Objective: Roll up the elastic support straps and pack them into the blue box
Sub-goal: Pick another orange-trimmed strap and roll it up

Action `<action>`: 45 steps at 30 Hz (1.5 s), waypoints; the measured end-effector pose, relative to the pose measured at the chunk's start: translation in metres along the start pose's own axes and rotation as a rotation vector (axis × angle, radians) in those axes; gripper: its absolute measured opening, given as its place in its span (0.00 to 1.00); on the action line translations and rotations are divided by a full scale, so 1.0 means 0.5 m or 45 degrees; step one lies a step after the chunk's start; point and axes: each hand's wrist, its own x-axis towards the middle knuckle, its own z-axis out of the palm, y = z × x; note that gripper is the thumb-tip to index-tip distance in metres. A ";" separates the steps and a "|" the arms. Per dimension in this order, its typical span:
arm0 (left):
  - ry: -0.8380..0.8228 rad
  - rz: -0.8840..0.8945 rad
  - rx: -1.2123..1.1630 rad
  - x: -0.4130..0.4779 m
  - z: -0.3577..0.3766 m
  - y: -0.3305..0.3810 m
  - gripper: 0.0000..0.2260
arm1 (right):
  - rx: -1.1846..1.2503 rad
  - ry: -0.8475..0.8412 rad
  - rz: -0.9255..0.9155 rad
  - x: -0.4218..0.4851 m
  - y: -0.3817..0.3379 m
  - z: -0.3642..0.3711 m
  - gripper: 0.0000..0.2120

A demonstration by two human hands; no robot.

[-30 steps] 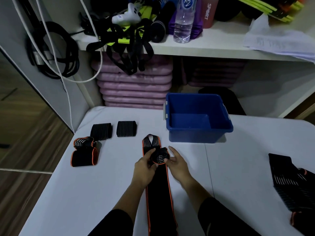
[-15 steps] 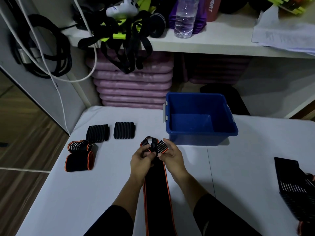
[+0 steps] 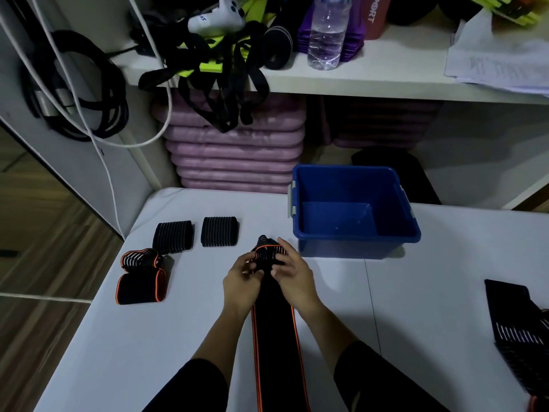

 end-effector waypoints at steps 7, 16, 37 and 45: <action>0.049 0.198 0.213 0.002 0.002 -0.016 0.20 | -0.564 0.160 -0.163 -0.017 0.055 -0.012 0.26; 0.095 0.241 0.300 0.020 0.011 -0.050 0.10 | -0.664 0.006 -0.280 -0.008 0.092 -0.015 0.26; -0.403 0.448 0.558 -0.247 -0.073 -0.180 0.15 | -0.688 -0.275 -0.220 -0.267 0.152 -0.100 0.20; -0.539 0.497 0.531 -0.322 -0.095 -0.190 0.12 | -0.682 -0.433 -0.104 -0.365 0.148 -0.114 0.25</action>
